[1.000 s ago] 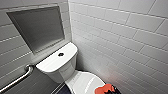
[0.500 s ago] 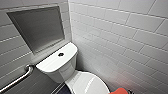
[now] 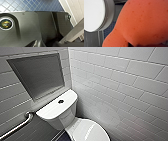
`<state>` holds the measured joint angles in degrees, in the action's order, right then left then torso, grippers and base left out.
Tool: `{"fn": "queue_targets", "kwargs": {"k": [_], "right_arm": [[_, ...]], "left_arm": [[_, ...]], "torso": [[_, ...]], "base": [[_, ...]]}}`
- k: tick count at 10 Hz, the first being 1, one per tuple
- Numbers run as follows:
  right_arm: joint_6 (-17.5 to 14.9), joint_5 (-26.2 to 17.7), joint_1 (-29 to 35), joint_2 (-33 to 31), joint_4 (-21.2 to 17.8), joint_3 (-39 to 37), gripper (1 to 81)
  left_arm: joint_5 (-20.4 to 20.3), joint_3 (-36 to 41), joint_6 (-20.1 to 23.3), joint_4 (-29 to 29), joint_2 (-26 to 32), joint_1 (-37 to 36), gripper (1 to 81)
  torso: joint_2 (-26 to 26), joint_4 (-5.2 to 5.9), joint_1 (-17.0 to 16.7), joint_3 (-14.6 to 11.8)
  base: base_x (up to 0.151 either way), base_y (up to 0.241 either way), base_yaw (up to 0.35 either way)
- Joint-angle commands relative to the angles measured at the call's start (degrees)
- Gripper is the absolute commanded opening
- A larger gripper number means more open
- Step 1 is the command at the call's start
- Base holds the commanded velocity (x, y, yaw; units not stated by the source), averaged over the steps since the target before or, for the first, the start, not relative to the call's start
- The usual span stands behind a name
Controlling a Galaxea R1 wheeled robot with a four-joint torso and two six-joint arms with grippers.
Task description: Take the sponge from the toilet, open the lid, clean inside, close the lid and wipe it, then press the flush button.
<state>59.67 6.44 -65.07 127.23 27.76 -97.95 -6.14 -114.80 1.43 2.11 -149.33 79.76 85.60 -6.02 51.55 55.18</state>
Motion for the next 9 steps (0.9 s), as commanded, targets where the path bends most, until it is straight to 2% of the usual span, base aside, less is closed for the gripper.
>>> {"fn": "queue_targets", "kwargs": {"k": [1, 3, 6, 8, 9], "right_arm": [[0.0, 7.7, -6.51, -3.1, 5.02, -5.83, 1.0], [-0.08, 8.68, -10.21, -2.23, 6.77, -6.54, 1.0], [-0.08, 8.86, -13.81, 1.29, 8.89, -10.14, 1.0], [-0.08, 8.94, -14.17, 2.61, 9.42, -11.11, 1.0], [-0.08, 9.12, -14.17, 2.61, 9.5, -10.93, 1.0]], "left_arm": [[3.86, 8.7, -3.26, -0.35, 7.28, -6.14, 81.1], [3.95, 12.22, -7.38, -0.35, 11.32, -10.54, 81.1], [3.95, 16.61, -11.79, -0.35, 13.62, -16.42, 81.1], [3.95, 18.38, -12.85, -0.35, 13.36, -19.51, 81.1], [3.95, 18.64, -13.55, -0.35, 13.18, -20.82, 81.1]], "torso": [[0.0, 0.02, 0.0, 0.0], [0.0, 0.02, 0.0, 0.0], [0.0, 0.0, 0.0, 0.0], [0.0, 0.0, 0.0, 4.19], [0.0, 0.0, 0.0, 5.03]], "base": [[0.0, 0.0, 0.0], [0.0, 0.0, 0.0], [0.0, 0.0, 0.0], [0.0, 0.0, 0.0], [0.0, 0.0, 0.0]]}}
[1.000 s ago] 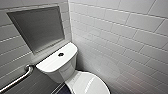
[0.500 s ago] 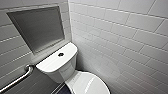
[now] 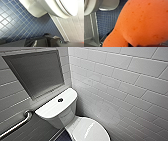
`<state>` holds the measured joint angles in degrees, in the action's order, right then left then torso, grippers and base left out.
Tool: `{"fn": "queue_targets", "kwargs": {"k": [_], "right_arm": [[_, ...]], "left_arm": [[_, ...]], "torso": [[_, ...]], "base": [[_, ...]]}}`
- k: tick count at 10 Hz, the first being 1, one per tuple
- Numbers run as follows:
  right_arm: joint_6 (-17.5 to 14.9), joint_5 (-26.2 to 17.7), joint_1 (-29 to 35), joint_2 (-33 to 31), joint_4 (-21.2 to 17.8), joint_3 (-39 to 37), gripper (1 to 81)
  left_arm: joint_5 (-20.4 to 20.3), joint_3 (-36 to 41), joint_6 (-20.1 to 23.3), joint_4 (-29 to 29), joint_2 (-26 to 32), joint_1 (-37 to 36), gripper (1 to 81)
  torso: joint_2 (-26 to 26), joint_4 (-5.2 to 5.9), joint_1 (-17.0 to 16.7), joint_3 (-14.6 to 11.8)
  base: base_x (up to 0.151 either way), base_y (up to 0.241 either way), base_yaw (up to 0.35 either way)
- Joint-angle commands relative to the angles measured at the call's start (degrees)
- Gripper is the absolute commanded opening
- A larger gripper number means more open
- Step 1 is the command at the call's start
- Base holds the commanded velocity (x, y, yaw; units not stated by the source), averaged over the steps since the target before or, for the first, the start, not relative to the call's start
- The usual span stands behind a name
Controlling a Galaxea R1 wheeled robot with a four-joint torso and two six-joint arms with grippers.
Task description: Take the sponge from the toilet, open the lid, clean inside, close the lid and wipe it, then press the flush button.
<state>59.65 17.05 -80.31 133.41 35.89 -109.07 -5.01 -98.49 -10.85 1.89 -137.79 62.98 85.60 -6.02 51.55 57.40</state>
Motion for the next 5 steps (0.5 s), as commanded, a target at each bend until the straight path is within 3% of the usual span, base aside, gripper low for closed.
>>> {"fn": "queue_targets", "kwargs": {"k": [1, 2, 5], "right_arm": [[-0.06, -0.97, 1.07, -3.57, 1.29, 0.18, 1.0], [-0.06, -0.97, 1.07, -3.48, 1.29, 0.01, 1.0], [-0.06, -0.97, 0.63, -2.69, 1.46, -0.69, 1.0]], "left_arm": [[2.81, 2.33, -1.98, -0.13, 1.37, -5.18, 81.1], [2.81, 2.33, -2.15, -0.13, 0.76, -6.14, 81.1], [2.73, 1.89, -5.76, -0.04, -2.41, -9.04, 81.1]], "torso": [[0.0, 0.0, 0.0, 0.0], [0.0, 0.0, 0.0, 1.31], [-0.02, 0.0, 0.04, 2.03]], "base": [[0.0, 0.0, 0.0], [0.0, 0.0, 0.0], [0.0, 0.0, 0.0]]}}
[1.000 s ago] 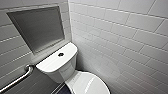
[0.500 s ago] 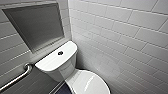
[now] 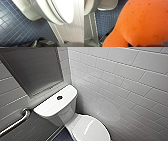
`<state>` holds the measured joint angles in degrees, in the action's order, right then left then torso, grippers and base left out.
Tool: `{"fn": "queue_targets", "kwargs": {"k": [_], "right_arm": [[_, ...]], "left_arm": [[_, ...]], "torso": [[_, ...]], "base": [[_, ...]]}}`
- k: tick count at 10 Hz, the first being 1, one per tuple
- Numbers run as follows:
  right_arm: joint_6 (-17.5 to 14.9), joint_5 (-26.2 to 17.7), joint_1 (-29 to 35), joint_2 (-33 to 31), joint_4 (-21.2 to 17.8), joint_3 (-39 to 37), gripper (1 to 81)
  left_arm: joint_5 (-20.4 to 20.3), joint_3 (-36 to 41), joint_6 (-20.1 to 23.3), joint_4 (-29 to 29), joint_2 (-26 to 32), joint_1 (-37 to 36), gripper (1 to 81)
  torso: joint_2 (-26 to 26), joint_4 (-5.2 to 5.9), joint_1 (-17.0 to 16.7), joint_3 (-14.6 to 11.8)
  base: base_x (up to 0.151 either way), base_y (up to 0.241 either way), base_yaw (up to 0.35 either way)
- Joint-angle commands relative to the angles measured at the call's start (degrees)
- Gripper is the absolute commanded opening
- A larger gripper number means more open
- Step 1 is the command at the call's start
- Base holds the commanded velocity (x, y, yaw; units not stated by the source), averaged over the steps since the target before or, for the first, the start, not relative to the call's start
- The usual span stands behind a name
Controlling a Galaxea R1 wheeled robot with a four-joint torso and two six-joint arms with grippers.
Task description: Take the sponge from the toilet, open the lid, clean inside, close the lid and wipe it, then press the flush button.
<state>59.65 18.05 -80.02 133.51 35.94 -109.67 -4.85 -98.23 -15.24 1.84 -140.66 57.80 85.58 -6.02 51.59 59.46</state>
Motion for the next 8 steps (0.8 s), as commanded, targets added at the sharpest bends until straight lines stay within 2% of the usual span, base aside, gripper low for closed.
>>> {"fn": "queue_targets", "kwargs": {"k": [1, 4, 5, 6, 7, 8], "right_arm": [[-0.06, -1.97, -0.01, -2.52, 1.94, -0.1, 1.0], [-0.06, -1.97, -0.28, -1.56, 2.38, -0.45, 1.0], [-0.06, -1.97, -0.28, -1.21, 2.82, -0.89, 1.0], [-0.06, -1.97, -0.28, -0.85, 3.09, -1.5, 1.0], [-0.06, -1.97, -0.37, -0.41, 3.09, -2.12, 1.0], [-0.06, -1.97, -0.37, -0.15, 3.09, -2.47, 1.0]], "left_arm": [[2.57, 0.68, -2.34, 0.0, -1.47, -4.75, 81.1], [2.65, -3.28, -7.61, 0.0, -6.83, -7.03, 81.1], [2.74, -3.81, -7.7, -0.08, -7.89, -7.47, 81.1], [2.74, -4.07, -7.96, -0.17, -8.51, -7.91, 81.1], [2.74, -4.16, -8.23, -0.08, -9.03, -8.09, 81.1], [2.65, -4.34, -9.28, -0.26, -9.65, -8.53, 81.1]], "torso": [[0.0, 0.0, 0.0, -0.02], [0.0, 0.0, 0.0, 0.0], [0.0, -5.21, 0.0, 0.0], [0.0, -5.96, 0.0, 0.0], [0.0, -1.58, 0.0, 0.0], [0.0, -3.26, 0.0, 0.0]], "base": [[0.0, 0.0, 0.0], [0.0, 0.0, 0.0], [0.0, 0.0, 0.0], [0.0, 0.0, 0.0], [0.0, 0.0, 0.0], [0.0, 0.0, 0.0]]}}
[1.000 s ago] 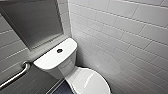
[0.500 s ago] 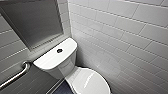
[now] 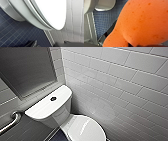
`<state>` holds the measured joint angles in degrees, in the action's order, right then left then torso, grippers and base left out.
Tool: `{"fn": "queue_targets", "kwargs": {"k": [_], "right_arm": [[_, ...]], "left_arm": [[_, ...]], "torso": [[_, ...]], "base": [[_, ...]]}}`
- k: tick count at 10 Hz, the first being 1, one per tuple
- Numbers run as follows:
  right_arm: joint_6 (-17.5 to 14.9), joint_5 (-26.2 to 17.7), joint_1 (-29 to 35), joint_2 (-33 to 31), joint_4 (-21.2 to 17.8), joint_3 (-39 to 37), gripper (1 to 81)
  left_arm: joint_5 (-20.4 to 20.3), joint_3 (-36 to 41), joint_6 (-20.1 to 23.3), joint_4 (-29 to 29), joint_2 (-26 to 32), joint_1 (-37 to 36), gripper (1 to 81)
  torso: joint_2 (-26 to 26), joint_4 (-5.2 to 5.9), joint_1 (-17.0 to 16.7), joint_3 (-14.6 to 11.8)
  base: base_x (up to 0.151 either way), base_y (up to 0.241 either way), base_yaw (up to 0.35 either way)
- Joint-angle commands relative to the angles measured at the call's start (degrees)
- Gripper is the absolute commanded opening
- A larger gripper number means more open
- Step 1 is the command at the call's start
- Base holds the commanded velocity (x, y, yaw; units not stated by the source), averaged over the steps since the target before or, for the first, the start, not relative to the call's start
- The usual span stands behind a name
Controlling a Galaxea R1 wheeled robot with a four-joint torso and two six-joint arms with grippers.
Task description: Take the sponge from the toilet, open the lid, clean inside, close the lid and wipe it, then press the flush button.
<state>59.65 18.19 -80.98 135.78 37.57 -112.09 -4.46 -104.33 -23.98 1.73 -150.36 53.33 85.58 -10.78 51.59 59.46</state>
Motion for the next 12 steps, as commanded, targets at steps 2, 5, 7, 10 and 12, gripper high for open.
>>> {"fn": "queue_targets", "kwargs": {"k": [2, 5, 7, 10, 12], "right_arm": [[-0.06, -2.1, 0.6, -1.71, 1.45, -0.75, 1.0], [0.03, -2.1, 0.77, -0.39, 1.27, -2.24, 1.0], [0.03, -2.1, 0.78, 0.05, 1.28, -2.86, 1.0], [0.03, -2.02, 0.68, 0.75, 1.28, -4.09, 1.0], [0.03, -1.93, 0.77, 0.57, 1.28, -4.0, 1.0]], "left_arm": [[2.26, -1.39, -5.46, 0.03, -2.4, -4.68, 81.1], [0.86, -6.15, -10.12, 0.03, -5.66, -5.29, 81.1], [0.59, -6.25, -12.76, 0.11, -6.53, -7.58, 81.1], [0.42, -6.59, -13.73, 0.11, -7.15, -8.99, 81.1], [0.33, -7.38, -14.25, 0.11, -7.24, -9.08, 81.1]], "torso": [[0.0, -0.53, 0.0, 0.0], [0.0, -0.54, 0.0, 0.0], [0.0, -0.54, 0.0, 0.0], [0.0, -0.54, 0.0, 0.0], [0.0, -0.54, 0.0, 0.0]], "base": [[0.0, 0.0, 0.0], [0.0, 0.0, 0.0], [0.0, 0.0, 0.0], [0.0, 0.0, 0.0], [0.0, 0.0, 0.0]]}}
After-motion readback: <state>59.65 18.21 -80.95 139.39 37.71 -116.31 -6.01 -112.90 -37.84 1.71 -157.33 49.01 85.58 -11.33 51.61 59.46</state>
